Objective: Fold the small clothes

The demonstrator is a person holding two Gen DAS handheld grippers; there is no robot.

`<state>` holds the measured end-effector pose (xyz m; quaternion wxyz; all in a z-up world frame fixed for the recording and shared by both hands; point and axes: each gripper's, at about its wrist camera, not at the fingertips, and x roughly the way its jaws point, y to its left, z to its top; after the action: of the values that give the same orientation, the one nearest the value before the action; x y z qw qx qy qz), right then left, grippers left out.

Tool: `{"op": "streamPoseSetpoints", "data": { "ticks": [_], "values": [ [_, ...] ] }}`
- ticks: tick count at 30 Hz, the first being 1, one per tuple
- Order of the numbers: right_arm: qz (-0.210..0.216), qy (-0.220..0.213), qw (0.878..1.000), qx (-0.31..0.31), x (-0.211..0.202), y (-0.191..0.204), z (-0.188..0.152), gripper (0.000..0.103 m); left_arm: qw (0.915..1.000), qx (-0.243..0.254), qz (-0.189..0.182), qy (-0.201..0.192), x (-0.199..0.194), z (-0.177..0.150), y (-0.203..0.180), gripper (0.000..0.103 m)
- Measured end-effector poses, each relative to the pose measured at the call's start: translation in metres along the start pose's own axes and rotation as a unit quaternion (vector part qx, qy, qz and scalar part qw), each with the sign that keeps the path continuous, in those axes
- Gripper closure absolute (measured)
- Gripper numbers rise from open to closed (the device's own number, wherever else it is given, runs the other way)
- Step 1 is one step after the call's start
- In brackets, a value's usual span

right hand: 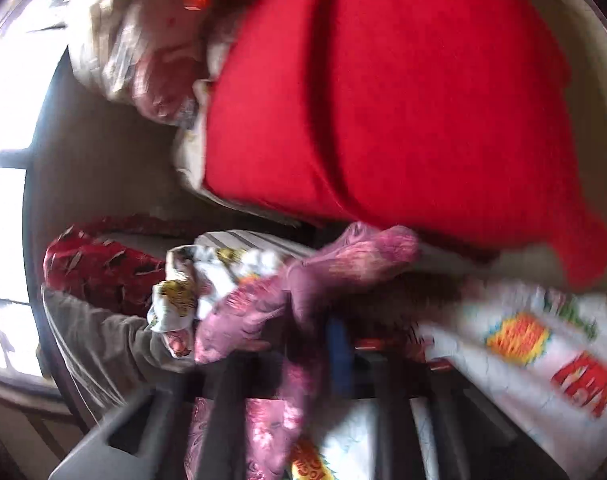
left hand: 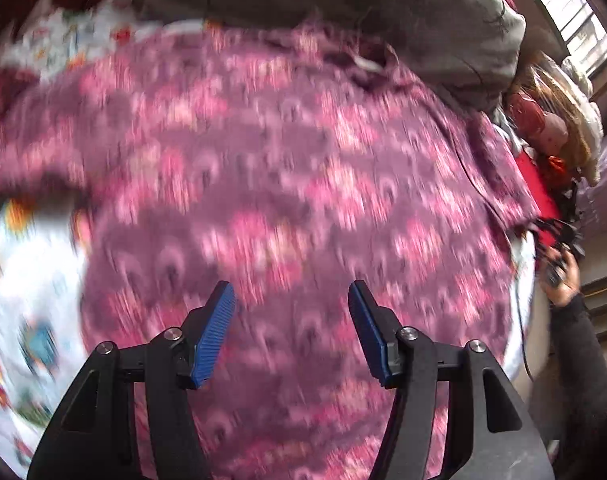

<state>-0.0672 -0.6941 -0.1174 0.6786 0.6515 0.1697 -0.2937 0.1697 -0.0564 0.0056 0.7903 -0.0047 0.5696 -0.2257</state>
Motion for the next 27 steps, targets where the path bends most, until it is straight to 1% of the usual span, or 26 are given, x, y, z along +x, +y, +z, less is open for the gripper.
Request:
{"op": "streamPoseSetpoints", "data": {
  "ticks": [3, 5, 6, 9, 11, 13, 16, 19, 23, 27],
  "values": [
    [-0.011, -0.047, 0.997, -0.057, -0.031, 0.021, 0.014, 0.094, 0.9996, -0.004, 0.022, -0.015, 0.006, 0.026, 0.005, 0.045],
    [-0.024, -0.079, 0.994, -0.076, -0.047, 0.031, 0.025, 0.094, 0.9991, -0.019, 0.032, -0.022, 0.012, 0.037, 0.014, 0.045],
    [-0.04, -0.095, 0.991, -0.082, -0.057, 0.035, 0.032, 0.095, 0.9987, -0.025, 0.037, -0.022, 0.015, 0.039, 0.018, 0.045],
    [-0.068, -0.089, 0.989, -0.096, -0.064, 0.042, 0.042, 0.095, 0.9979, -0.049, 0.04, -0.006, 0.031, 0.044, 0.031, 0.045],
    [-0.066, -0.091, 0.987, -0.119, -0.065, 0.053, 0.035, 0.095, 0.9973, -0.064, 0.035, 0.006, 0.04, 0.042, 0.039, 0.045],
    [-0.055, -0.09, 0.984, -0.143, -0.062, 0.069, 0.024, 0.095, 0.9976, -0.06, 0.034, -0.003, 0.04, 0.039, 0.039, 0.045],
    [-0.031, -0.062, 0.983, -0.173, -0.055, 0.09, 0.001, 0.095, 0.9982, -0.046, 0.038, -0.004, 0.04, 0.038, 0.036, 0.044],
    [0.001, -0.019, 0.979, -0.204, -0.043, 0.113, -0.035, 0.095, 0.9983, -0.047, 0.033, -0.003, 0.04, 0.038, 0.036, 0.043],
    [0.033, 0.04, 0.968, -0.246, -0.026, 0.141, -0.092, 0.094, 0.9985, -0.051, 0.021, -0.002, 0.035, 0.036, 0.038, 0.043],
    [0.048, 0.094, 0.949, -0.297, -0.009, 0.17, -0.158, 0.094, 0.9984, -0.056, 0.008, 0.0, 0.027, 0.03, 0.047, 0.043]
  ]
}}
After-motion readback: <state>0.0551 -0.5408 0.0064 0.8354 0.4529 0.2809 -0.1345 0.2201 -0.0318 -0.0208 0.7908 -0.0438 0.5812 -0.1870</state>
